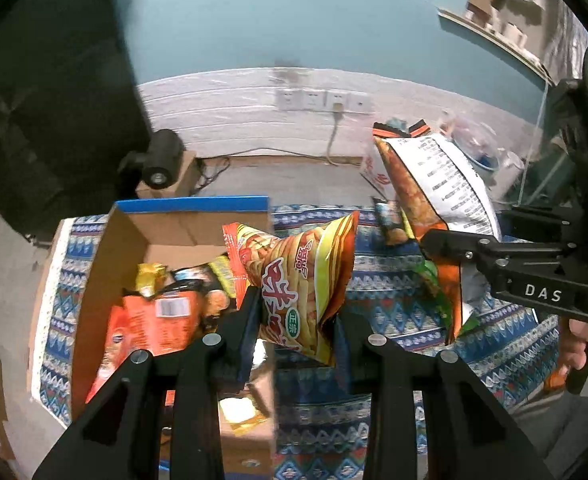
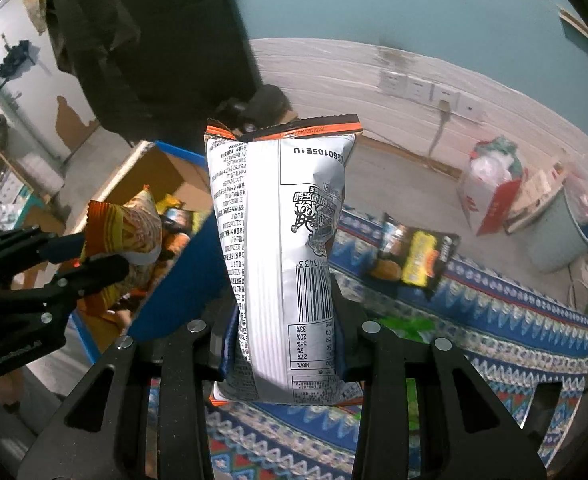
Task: Organize snacks
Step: 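Carry the white bag and orange-red bag into the box and release both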
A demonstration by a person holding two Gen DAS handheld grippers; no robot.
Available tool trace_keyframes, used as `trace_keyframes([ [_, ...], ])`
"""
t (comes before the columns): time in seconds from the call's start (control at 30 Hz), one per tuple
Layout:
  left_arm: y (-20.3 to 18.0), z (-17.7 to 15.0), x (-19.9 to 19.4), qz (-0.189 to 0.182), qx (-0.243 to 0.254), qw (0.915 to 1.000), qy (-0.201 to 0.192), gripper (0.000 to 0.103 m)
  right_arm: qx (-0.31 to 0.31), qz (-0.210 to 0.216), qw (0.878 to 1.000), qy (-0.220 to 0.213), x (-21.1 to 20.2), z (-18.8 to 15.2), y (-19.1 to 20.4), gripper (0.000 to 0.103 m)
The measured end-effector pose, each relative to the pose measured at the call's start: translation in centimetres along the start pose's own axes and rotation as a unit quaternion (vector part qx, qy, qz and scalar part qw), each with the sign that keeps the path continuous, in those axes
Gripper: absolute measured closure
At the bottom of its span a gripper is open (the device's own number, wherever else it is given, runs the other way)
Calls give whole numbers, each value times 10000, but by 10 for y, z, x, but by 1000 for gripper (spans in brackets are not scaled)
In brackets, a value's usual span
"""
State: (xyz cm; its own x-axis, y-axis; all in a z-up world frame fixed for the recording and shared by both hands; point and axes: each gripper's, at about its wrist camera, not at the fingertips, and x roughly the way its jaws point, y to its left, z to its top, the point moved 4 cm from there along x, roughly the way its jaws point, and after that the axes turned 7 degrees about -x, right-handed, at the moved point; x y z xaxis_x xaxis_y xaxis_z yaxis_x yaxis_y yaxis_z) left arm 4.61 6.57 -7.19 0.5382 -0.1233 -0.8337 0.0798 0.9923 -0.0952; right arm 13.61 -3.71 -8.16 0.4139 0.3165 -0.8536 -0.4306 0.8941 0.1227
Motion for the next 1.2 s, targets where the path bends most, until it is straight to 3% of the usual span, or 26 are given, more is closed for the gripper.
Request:
trace_keyframes([
  [0.33, 69, -5, 1, 281, -519, 9983, -23, 70, -251, 406, 9989, 22, 29, 32, 59, 68],
  [0.83, 140, -9, 9, 626, -1193, 9909, 46, 69, -362, 880, 9950, 290, 89, 69, 131, 68],
  [1.13, 159, -17, 22, 795, -1449, 9858, 281, 66, -188, 1111, 9918, 600, 121, 65, 143, 62],
  [1.2, 157, -16, 21, 811, -1400, 9864, 286, 58, -104, 1099, 9918, 642, 124, 64, 137, 58],
])
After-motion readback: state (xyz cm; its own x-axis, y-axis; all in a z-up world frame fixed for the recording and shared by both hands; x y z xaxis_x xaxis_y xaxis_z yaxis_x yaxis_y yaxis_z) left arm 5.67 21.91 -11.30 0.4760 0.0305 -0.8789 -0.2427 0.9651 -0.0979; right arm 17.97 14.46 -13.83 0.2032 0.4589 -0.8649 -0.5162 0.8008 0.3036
